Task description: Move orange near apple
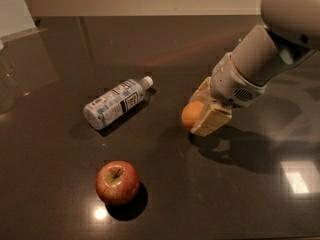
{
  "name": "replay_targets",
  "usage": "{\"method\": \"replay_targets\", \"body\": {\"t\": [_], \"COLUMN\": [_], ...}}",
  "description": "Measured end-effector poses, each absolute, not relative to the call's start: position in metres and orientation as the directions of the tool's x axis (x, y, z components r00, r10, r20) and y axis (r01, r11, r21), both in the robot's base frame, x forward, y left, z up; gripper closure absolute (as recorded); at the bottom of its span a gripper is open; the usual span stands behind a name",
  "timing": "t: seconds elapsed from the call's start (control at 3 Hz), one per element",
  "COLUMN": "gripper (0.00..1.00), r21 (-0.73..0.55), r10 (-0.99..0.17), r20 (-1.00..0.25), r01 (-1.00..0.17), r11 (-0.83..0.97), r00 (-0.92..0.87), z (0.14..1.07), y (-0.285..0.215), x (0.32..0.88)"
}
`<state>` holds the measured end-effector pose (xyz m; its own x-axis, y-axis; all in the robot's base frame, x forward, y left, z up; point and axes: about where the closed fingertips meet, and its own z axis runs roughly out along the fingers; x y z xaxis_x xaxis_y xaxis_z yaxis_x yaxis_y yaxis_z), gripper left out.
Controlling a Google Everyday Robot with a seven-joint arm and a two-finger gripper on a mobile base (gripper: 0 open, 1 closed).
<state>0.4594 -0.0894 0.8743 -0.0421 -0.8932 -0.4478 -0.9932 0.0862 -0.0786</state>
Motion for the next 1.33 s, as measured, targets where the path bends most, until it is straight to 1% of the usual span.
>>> {"method": "replay_targets", "body": {"t": [0.67, 1.33], "gripper": [1.0, 1.0], "r21": [-0.057, -0.021], "r10": [-0.869, -0.865], "r20": [-0.485, -0.488], "r01": [-0.995, -0.992], "r11": [-0.078, -0.123], "r00": [0.096, 0.117], "z": [0.891, 0.879], "y": [-0.059, -0.042], "x": [0.39, 0.354]}}
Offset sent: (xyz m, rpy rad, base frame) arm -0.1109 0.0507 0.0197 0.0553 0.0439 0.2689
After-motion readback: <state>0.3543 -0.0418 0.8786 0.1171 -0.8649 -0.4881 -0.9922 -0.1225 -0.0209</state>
